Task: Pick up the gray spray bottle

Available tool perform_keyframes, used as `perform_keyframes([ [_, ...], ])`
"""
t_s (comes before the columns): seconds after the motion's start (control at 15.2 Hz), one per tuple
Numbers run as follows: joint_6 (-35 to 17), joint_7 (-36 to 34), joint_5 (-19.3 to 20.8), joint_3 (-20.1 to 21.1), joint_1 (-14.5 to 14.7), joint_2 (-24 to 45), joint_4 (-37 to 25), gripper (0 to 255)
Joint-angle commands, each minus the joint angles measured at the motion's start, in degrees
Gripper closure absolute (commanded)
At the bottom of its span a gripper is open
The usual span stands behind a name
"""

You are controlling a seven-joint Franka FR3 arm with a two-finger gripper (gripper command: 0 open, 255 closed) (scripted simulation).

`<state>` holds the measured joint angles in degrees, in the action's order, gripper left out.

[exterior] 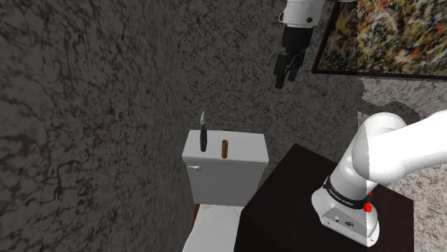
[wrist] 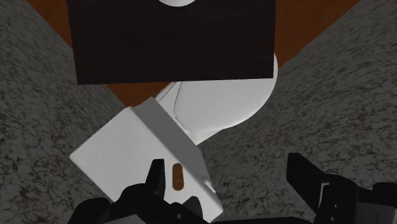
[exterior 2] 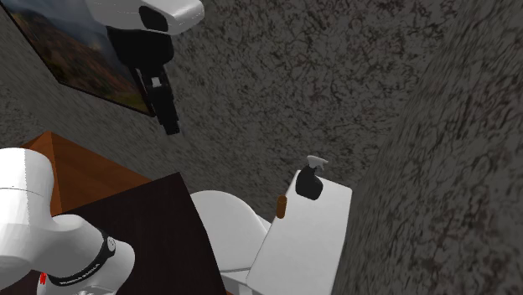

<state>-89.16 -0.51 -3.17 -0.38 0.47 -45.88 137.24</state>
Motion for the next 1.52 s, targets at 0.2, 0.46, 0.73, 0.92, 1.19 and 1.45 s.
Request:
perform_keyframes([
  [0.2, -5.9, -4.3, -1.2, 2.2, -0.5, 4.4, 1.0, 0],
  [0.46, -13.4, -10.0, -2.3, 5.0, -1.4, 11.3, 1.1, 0],
  [0.73, -20.5, -15.7, -2.5, 7.4, -2.3, 19.1, -0.3, 0],
  [0.92, -25.3, -20.1, -2.1, 8.9, -3.2, 25.5, -2.2, 0],
  [1.19, -30.7, -26.1, -0.6, 10.5, -4.3, 34.2, -5.9, 0],
  [1.45, -35.0, -32.3, 1.8, 11.3, -5.0, 43.2, -10.8, 0],
])
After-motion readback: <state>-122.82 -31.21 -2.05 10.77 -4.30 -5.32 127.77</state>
